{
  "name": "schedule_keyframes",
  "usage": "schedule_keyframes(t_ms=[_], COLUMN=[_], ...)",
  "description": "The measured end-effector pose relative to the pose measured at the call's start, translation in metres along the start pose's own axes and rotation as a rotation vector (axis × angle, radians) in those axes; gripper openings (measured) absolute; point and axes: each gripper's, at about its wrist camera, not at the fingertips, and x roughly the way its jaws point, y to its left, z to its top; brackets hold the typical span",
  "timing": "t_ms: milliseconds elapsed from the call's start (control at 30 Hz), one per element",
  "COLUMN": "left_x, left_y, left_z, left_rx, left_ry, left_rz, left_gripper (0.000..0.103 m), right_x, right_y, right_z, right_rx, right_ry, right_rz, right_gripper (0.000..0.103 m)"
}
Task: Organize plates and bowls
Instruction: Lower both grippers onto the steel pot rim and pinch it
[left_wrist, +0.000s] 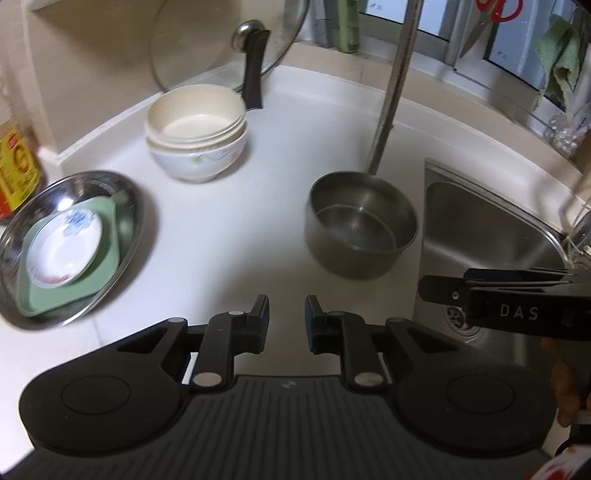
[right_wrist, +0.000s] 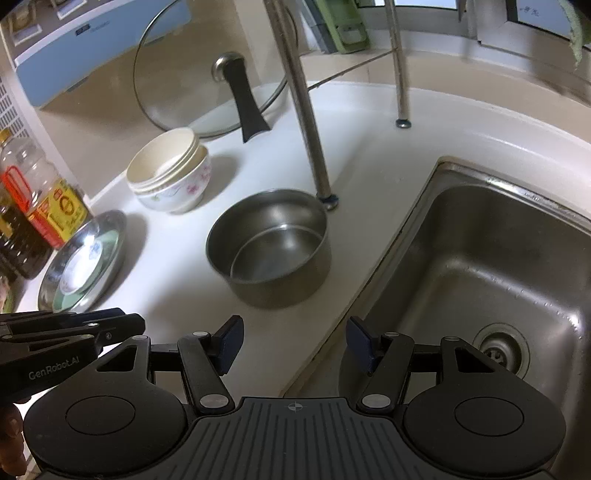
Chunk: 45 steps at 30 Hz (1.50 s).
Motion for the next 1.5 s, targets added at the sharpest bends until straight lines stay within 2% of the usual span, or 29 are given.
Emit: schedule_keyframes(t_ms=[767,1233,1500], left_x=[0.046,0.085,0.097], left_y=[-0.005,0.0,-0.001], left_z=[0.053,0.07,0.072], left_rx=[0.062,0.055,0.059], left_ry=[-0.017,0.024,0.046], left_rz=[-0.131,-0.137,-0.137], left_gripper=[0.018,0.018,0.018], right_x=[0.018,0.051,0.064], right_y=[-0.005,-0.017,-0.018], right_z=[0.037,0.052,0.053], right_rx=[0.058,0.072,0.076], right_ry=[-0.074,-0.057,-0.04], right_rz=[-0.065,-0.1,-0.112], right_gripper=[0.062,0.061,0.047])
